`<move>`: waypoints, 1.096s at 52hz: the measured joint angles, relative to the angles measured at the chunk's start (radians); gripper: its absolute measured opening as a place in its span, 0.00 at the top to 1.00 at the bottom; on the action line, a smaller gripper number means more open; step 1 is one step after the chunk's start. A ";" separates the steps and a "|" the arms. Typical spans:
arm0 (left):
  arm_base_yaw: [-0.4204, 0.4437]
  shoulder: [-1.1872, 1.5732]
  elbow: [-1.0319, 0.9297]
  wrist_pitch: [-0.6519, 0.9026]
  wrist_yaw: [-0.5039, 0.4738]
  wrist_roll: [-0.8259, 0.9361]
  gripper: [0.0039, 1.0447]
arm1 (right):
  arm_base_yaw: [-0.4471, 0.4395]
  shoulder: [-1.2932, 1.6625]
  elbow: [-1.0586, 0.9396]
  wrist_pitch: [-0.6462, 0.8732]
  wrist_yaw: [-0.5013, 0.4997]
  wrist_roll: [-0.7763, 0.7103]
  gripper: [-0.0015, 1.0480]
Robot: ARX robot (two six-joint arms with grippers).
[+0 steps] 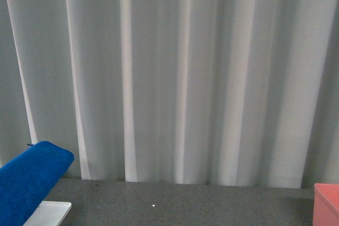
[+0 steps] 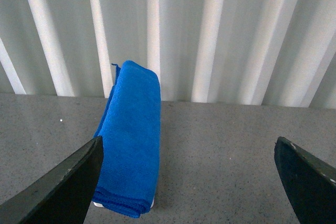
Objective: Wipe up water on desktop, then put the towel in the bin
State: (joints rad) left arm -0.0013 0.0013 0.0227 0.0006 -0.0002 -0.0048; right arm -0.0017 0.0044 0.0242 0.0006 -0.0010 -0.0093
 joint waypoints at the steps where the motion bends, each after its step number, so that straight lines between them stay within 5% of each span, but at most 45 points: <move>1: 0.000 0.000 0.000 0.000 0.000 0.000 0.06 | 0.000 0.000 0.000 0.000 0.000 0.000 0.07; 57: 0.000 0.000 0.000 0.000 0.000 0.000 0.06 | 0.000 0.000 0.000 0.000 0.000 0.000 0.07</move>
State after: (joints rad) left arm -0.0013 0.0013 0.0227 0.0006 -0.0002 -0.0048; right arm -0.0017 0.0044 0.0242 0.0006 -0.0013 -0.0093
